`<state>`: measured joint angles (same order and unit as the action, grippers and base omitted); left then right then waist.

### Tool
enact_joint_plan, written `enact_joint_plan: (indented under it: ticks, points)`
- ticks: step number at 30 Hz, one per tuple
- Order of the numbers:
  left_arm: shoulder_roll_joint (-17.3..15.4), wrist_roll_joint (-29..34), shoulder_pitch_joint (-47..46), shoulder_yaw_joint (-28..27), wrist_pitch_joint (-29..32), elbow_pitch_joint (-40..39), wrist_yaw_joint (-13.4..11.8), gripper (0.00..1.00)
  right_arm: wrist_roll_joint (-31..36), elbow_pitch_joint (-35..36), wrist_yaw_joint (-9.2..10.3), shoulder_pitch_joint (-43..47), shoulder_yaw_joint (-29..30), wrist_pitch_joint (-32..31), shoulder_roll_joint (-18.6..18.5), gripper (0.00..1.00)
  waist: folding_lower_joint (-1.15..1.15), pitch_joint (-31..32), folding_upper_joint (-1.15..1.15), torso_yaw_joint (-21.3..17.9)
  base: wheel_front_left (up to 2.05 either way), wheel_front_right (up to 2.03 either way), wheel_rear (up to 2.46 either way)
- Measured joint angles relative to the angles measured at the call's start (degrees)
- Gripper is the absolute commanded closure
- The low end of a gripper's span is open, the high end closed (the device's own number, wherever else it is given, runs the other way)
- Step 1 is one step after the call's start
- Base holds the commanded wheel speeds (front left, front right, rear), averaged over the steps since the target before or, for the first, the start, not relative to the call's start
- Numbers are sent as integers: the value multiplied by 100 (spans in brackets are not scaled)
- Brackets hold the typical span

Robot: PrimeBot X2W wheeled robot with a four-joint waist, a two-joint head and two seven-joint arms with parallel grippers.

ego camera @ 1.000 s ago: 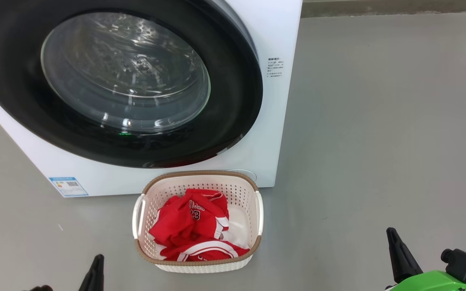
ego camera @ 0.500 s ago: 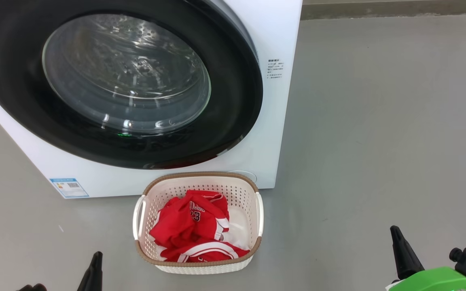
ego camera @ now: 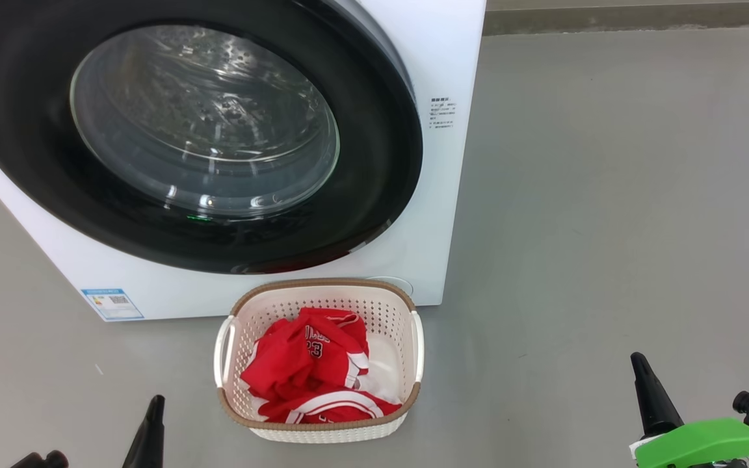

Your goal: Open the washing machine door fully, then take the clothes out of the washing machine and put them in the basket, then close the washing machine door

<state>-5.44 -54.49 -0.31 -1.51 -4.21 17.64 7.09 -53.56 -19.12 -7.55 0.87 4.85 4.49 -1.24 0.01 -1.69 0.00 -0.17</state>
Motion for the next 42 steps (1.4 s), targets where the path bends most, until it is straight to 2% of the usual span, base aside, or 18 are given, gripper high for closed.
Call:
enact_joint_plan:
  ticks: [42]
  points:
    - [186,-2308,-209,-189,653,-114,0,100,-2385,199,1,-233,165,-659,-54,100,0,96,0,11,0,0,0]
